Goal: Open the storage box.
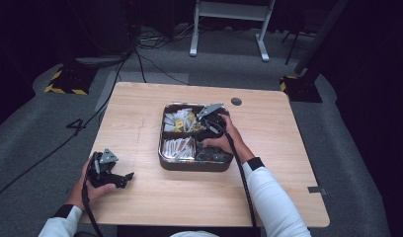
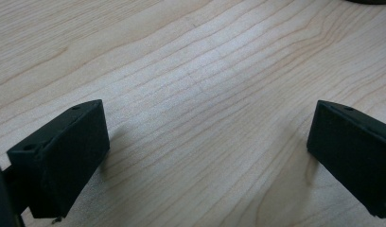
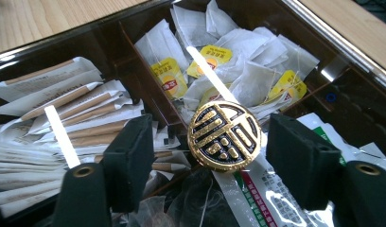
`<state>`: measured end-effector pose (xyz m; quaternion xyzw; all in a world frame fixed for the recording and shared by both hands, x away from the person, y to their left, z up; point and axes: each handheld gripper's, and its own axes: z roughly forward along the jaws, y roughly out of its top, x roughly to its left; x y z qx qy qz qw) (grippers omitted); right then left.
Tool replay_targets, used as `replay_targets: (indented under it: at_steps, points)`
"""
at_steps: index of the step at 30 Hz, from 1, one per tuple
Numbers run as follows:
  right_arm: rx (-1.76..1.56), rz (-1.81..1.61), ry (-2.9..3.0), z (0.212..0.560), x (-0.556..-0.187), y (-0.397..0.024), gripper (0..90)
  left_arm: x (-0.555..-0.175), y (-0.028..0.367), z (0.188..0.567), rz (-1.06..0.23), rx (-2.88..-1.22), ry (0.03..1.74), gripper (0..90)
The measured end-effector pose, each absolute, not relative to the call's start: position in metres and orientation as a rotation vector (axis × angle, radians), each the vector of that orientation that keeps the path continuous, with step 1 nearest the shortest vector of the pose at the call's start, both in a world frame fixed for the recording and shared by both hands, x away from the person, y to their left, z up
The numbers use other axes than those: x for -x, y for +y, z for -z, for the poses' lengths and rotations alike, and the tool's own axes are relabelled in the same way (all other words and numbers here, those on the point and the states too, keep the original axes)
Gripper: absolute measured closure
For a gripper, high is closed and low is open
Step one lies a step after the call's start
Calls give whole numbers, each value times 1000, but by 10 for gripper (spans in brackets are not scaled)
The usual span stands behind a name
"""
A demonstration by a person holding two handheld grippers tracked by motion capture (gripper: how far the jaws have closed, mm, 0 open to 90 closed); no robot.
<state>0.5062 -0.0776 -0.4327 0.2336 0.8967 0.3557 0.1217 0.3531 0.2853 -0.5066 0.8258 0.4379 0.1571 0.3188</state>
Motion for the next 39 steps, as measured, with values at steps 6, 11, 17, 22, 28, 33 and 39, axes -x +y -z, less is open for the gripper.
replay_targets:
  at_steps: [6,11,17,22,28,33,39]
  points:
    - [-679,-1037,2641,434,-507,-76,426,-353,285,507,-409,-2172,1152,2]
    - [-710,-1053,2618,434,-510,-80,558,-353,285,507,-409,-2172,1152,2]
    - [-714,-1046,2614,433,-511,-80,579,-354,285,507,-404,-2171,1150,1]
    - [-715,-1046,2613,433,-512,-79,582,-354,285,506,-403,-2174,1151,1]
    - [-712,-1049,2618,433,-513,-79,585,-354,285,506,-401,-2172,1154,2]
    - [-713,-1048,2620,432,-512,-79,586,-354,285,506,-403,-2173,1153,2]
    - [-702,-1043,2615,431,-511,-79,587,-354,285,506,-403,-2172,1154,2]
